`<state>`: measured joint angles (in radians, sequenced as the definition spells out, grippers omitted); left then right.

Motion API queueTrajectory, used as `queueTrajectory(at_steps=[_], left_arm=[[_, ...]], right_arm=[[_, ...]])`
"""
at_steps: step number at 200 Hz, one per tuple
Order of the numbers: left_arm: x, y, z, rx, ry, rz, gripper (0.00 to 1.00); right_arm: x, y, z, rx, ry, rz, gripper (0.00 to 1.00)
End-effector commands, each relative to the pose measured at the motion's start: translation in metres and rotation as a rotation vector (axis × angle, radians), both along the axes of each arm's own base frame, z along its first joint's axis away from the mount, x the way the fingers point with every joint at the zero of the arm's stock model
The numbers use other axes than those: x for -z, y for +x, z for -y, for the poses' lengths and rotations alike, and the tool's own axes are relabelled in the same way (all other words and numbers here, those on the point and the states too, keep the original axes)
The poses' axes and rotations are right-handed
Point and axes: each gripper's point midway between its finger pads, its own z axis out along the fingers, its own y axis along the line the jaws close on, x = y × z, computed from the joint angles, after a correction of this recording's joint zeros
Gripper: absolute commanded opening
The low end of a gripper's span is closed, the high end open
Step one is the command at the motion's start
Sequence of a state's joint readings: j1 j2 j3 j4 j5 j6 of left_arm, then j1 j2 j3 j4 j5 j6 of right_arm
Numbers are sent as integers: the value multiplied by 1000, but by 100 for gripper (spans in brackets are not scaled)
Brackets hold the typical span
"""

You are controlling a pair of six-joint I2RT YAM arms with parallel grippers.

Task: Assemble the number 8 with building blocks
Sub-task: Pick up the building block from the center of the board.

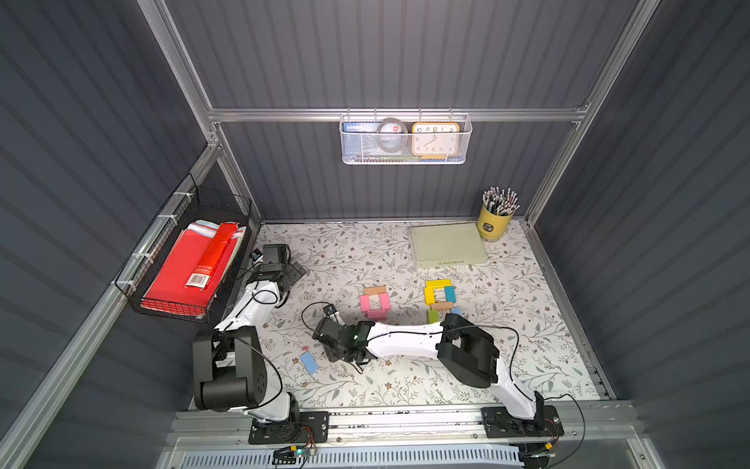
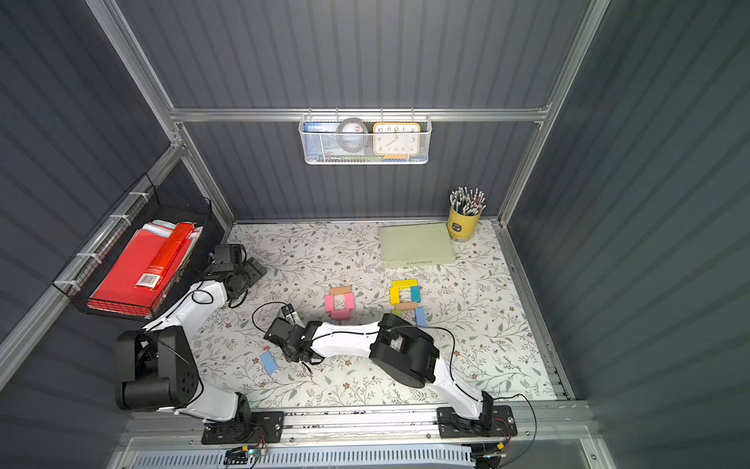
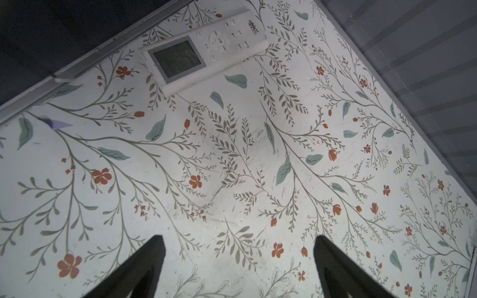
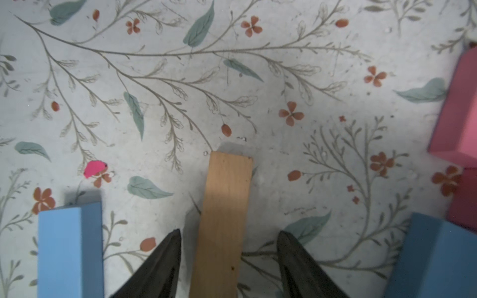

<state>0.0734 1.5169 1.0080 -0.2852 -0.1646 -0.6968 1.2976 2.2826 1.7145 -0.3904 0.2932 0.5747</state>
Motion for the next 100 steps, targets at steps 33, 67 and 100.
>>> queueTrajectory(at_steps=[33, 67, 100], left_arm=[[7, 1, 1, 36, 7, -13, 94], [8, 0, 1, 40, 6, -17, 94], [8, -1, 2, 48, 7, -17, 94]], right_arm=[[8, 4, -2, -17, -66, 16, 48], [13, 3, -2, -25, -76, 8, 39], [10, 5, 0, -11, -80, 21, 25]])
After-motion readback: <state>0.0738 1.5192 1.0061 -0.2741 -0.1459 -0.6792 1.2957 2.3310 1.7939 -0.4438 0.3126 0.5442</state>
